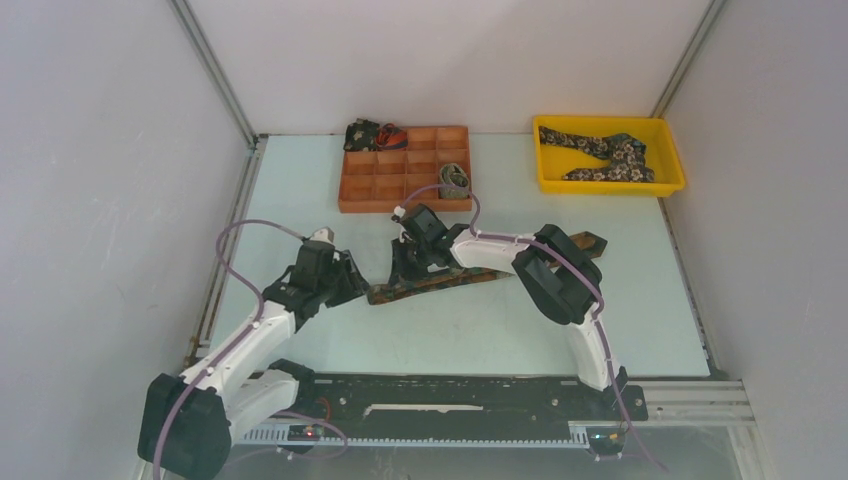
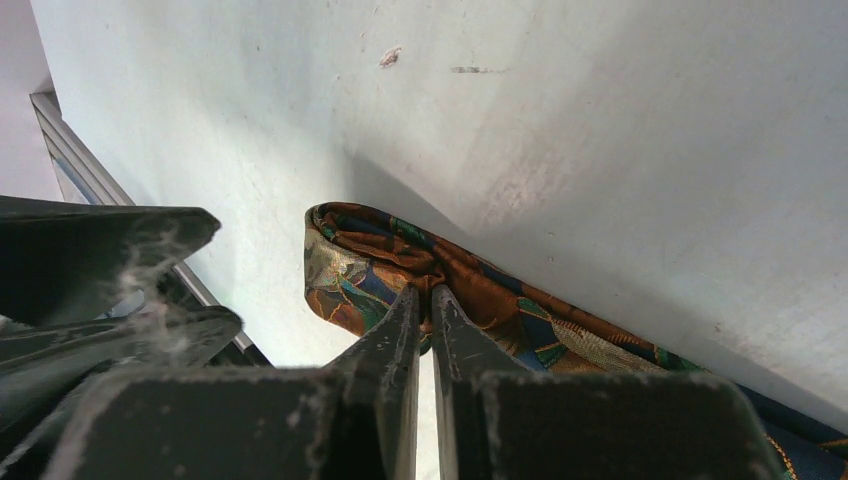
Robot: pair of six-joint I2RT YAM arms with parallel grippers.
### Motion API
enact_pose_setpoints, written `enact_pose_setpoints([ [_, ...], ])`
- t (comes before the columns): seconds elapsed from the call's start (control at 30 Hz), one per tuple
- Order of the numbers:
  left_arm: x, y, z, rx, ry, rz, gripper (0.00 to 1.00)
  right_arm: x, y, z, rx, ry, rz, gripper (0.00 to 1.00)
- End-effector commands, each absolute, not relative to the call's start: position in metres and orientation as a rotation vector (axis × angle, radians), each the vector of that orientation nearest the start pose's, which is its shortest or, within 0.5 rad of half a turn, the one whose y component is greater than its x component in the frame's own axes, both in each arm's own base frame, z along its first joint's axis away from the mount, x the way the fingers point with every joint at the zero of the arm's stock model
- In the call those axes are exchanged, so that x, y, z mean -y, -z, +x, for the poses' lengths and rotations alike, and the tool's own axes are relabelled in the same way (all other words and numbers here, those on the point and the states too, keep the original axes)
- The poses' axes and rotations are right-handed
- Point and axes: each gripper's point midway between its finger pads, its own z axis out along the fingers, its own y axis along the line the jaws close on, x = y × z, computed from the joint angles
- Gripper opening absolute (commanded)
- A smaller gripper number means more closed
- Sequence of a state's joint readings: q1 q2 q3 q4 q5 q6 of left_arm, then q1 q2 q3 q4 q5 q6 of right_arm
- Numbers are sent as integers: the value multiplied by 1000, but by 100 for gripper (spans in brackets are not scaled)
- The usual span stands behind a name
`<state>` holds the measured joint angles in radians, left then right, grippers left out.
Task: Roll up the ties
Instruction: Roll the tie at the center of the board.
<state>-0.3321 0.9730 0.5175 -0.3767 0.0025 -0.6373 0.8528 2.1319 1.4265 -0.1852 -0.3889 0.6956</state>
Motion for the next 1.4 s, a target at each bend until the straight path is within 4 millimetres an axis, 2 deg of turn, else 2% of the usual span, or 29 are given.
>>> enact_pose_setpoints([
  [0.0,112,-68,237,-2403,488,-327,60,-443,-27,272,-2670,-1045,-443,8],
  [0.33,126,-55,238,-2378,737,-425,72,-437,-11,270,-2691,-1015,-474,6],
  [0.6,134,-46,238,-2369,861,-474,64,-434,-3,269,-2693,-1003,-486,4],
  [0.83,137,-40,240,-2356,918,-506,61,-432,2,268,-2699,-996,-491,3],
  [1.37,136,-27,242,-2342,967,-632,52,-432,4,266,-2700,-992,-495,1],
])
